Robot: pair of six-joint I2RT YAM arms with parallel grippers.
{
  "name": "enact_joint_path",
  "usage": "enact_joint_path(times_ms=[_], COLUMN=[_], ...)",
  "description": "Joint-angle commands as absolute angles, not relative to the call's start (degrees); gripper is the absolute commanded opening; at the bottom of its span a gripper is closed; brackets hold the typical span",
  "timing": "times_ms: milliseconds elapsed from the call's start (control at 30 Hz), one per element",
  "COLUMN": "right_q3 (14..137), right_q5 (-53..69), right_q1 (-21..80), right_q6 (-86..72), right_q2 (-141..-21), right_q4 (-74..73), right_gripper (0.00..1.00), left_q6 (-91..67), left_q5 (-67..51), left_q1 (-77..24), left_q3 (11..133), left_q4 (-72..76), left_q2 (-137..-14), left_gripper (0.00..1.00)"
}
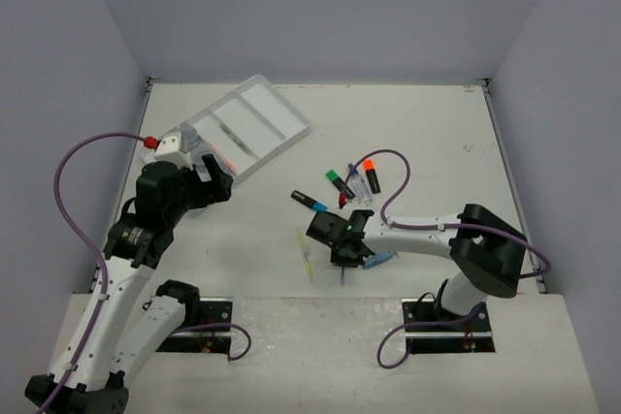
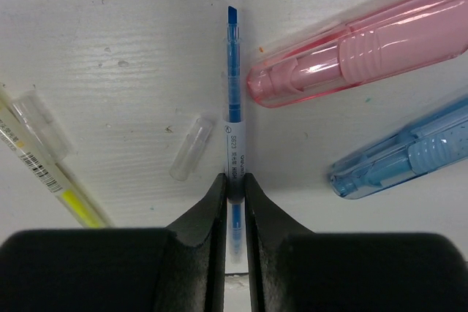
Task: Sort the stationery into containers
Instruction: Pick up the pen from the center of the board.
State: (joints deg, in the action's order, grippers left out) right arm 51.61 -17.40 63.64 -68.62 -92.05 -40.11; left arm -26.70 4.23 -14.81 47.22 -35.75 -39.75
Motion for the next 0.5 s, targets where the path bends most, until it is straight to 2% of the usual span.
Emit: enact_joint_path(times_ms=[0, 267, 367, 467], right_q3=[55.0, 56.1, 58.0, 61.7], right_q5=[-23.1, -26.8, -29.9, -34.2], right_q1=[63.9, 63.9, 63.7, 62.7], right_q6=[-71.0, -66.2, -62.7, -62.2], right_q2=[-88.6, -74.2, -66.5, -60.4], right_q4=[-44.7, -49.2, -52.6, -59.8], right_gripper=[0.0, 0.0, 0.0, 0.0], left_q6=[-24.3, -23.3, -27.6, -34.3], left_q5=[2.3, 0.3, 4.5, 15.5], left_q1=[-15.1, -15.5, -23.1, -39.0], left_q3=[47.3, 48.8, 50.4, 51.8], left_q4=[-34.5, -34.2, -33.6, -32.2], left_q2=[-40.1, -45.9, -50.1, -56.5], left_gripper=[1.0, 1.0, 1.0, 1.0])
